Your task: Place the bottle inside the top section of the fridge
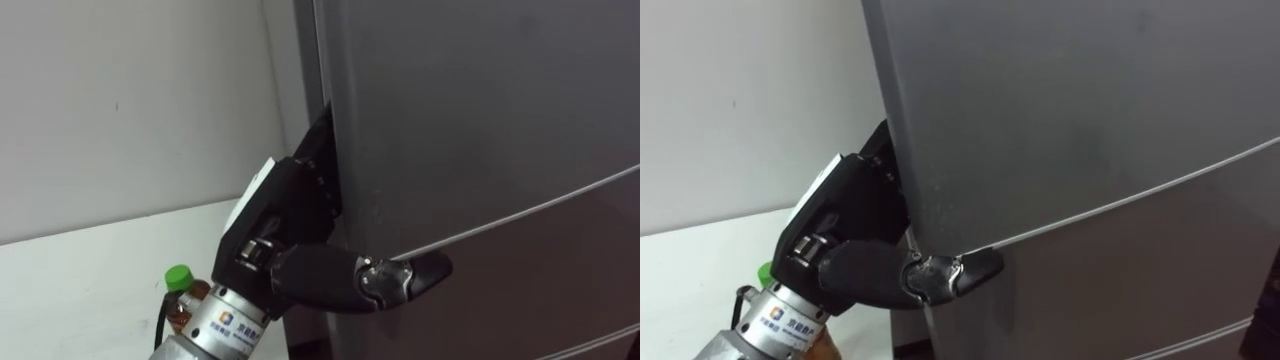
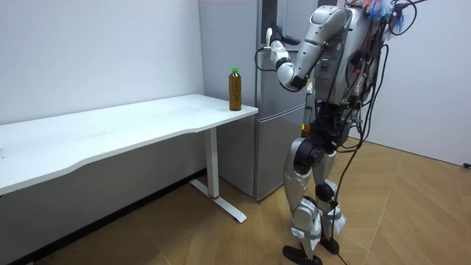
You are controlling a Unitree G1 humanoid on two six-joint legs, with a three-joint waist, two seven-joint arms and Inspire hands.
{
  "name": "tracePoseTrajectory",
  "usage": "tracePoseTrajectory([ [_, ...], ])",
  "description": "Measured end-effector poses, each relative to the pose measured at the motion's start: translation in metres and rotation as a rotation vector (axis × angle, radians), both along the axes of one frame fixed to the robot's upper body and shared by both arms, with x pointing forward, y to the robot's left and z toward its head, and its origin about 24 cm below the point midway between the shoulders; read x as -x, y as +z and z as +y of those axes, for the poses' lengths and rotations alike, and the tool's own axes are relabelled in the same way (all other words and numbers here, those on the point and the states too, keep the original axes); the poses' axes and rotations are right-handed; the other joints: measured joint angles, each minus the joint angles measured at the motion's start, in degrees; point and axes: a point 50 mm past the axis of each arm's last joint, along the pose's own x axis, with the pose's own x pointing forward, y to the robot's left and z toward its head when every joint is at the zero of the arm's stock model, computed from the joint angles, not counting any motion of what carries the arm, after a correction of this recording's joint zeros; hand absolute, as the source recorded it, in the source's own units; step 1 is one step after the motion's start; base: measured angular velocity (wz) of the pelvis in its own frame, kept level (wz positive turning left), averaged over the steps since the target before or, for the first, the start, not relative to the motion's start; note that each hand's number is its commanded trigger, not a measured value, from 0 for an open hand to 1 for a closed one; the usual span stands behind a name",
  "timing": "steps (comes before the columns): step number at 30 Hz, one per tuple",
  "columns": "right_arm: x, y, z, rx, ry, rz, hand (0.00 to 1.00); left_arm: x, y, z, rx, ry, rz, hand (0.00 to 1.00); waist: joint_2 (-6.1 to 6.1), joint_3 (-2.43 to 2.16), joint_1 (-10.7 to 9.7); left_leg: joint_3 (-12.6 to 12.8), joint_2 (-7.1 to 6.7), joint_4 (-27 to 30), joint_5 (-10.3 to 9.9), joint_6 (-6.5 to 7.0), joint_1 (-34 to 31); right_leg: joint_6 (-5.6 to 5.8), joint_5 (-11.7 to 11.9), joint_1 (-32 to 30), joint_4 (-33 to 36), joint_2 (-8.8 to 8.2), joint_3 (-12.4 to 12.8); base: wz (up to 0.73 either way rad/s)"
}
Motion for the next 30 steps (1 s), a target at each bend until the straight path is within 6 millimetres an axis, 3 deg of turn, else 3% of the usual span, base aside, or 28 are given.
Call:
tracePoseTrajectory([
  [5, 0.0, 0.0, -0.002, 0.003, -0.007, 0.0, 0.0, 0.0, -0.001, -0.001, -0.001, -0.003, 0.002, 0.0, -0.5, 0.26, -1.0, 0.3, -0.02, -0.3, -0.1, 0.4, 0.1, 0.29, 0.5, 0.0, -0.1, -0.04, 0.1, -0.03],
  [17, 0.002, 0.001, -0.005, 0.001, -0.037, 0.003, 0.0, 0.005, -0.005, -0.015, 0.006, -0.073, 0.015, 0.0, -0.46, 0.22, -1.3, 1.6, -0.02, 0.2, -0.4, 1.59, 0.1, 0.97, 2.2, -0.2, -0.2, -0.13, 1.5, -0.05],
  [24, -0.001, 0.001, -0.006, 0.0, -0.042, -0.005, 0.0, 0.01, -0.009, -0.027, -0.01, -0.143, 0.023, 0.0, 0.06, -0.06, -2.8, 3.5, 0.0, 0.5, -0.5, 2.39, 0.0, 1.12, 2.8, -0.9, -0.1, -0.38, 1.6, -0.14],
  [30, -0.005, 0.002, -0.005, -0.008, -0.059, -0.022, 0.0, 0.016, -0.021, -0.046, -0.059, -0.271, 0.049, 0.0, 0.41, -0.07, -5.4, 5.9, 0.21, 0.5, -0.6, 2.49, 0.2, 1.34, 3.0, -1.7, -0.1, -0.46, 1.8, -0.22],
])
